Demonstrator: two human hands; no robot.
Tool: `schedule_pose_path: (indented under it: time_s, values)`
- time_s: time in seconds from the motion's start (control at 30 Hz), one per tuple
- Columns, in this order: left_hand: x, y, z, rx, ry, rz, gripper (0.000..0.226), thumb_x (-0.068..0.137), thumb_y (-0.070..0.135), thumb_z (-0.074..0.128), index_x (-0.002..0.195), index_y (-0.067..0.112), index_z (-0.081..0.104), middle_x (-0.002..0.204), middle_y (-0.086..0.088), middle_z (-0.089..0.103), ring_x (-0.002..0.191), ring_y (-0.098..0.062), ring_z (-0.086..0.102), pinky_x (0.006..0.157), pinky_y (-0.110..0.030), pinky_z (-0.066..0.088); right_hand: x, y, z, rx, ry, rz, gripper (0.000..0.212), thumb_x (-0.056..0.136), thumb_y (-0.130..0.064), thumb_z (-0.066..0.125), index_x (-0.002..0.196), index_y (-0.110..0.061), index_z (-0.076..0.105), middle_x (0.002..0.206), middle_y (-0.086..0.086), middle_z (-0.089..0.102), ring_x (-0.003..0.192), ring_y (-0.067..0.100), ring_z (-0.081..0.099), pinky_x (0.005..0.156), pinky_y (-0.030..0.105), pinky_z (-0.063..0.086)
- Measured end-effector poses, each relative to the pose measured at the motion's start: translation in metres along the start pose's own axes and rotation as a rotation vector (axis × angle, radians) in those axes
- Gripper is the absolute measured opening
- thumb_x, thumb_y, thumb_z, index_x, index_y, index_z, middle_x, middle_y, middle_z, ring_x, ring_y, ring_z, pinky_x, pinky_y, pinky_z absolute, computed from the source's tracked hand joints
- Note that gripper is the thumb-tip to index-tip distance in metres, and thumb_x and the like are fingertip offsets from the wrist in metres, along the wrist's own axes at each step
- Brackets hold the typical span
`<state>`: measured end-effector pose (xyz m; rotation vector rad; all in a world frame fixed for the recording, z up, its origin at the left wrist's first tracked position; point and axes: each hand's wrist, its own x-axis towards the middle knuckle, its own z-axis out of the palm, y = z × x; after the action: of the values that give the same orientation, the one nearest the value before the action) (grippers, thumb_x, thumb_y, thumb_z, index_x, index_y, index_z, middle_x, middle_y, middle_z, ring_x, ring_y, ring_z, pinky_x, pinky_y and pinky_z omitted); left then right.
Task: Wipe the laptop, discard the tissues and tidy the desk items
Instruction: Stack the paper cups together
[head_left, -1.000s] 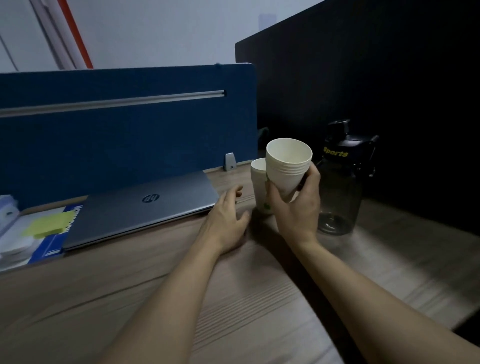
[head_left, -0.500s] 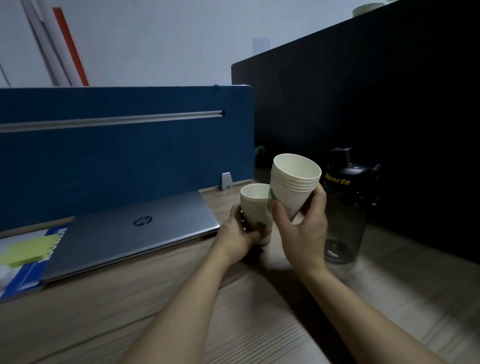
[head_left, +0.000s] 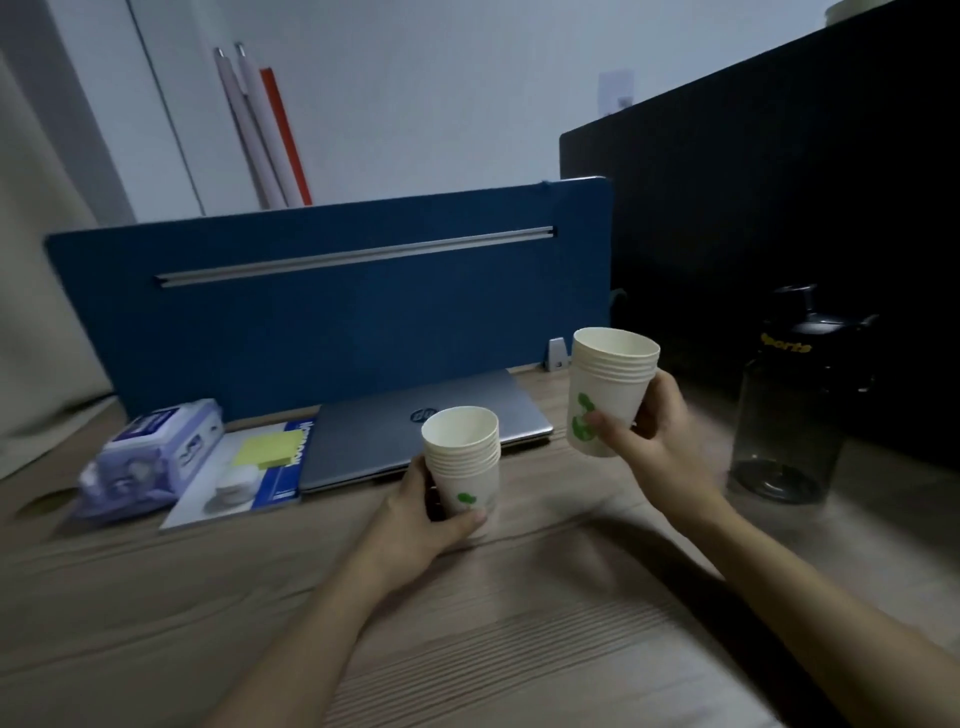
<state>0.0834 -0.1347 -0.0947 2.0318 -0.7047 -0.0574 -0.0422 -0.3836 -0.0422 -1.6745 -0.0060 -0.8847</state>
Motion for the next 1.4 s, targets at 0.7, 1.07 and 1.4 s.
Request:
schedule_pose_path:
  time_s: [0.7,1.07,1.4]
  values:
    - [-0.029,0.001,-0.031,-0.095,-0.120,-0.072,0.085,0.058,0.060,0.083,0.130,0.049,0.040,0.117,0.026,0.064,0.104,0.005,0.063,0.094,-0.035,0.054,-0.006,-0.039,0.124,0.038,-0.326,0.039,0.052,0.077,-0.031,0.079,0.121,-0.023,0.053,0.118,-0.001,0.064,0.108,0.015,0.063,0.092,0.047,0.054]
    - [-0.027,0.001,-0.029,-0.067,-0.134,-0.058,0.086,0.057,0.059,0.083,0.131,0.052,0.039,0.118,0.025,0.064,0.105,0.004,0.062,0.093,-0.034,0.054,-0.029,-0.012,0.134,0.244,-0.295,0.148,0.051,0.087,-0.024,0.069,0.133,-0.020,0.048,0.122,-0.001,0.064,0.110,0.009,0.063,0.084,0.022,0.054]
    - [-0.030,0.004,-0.035,0.101,-0.113,0.039,0.054,0.084,0.031,0.074,0.128,0.053,0.051,0.114,0.027,0.063,0.094,0.019,0.057,0.087,-0.013,0.049,-0.021,0.024,0.111,-0.053,-0.406,0.170,0.065,0.072,-0.019,0.078,0.129,-0.026,0.047,0.123,-0.002,0.062,0.114,0.013,0.060,0.097,0.037,0.052]
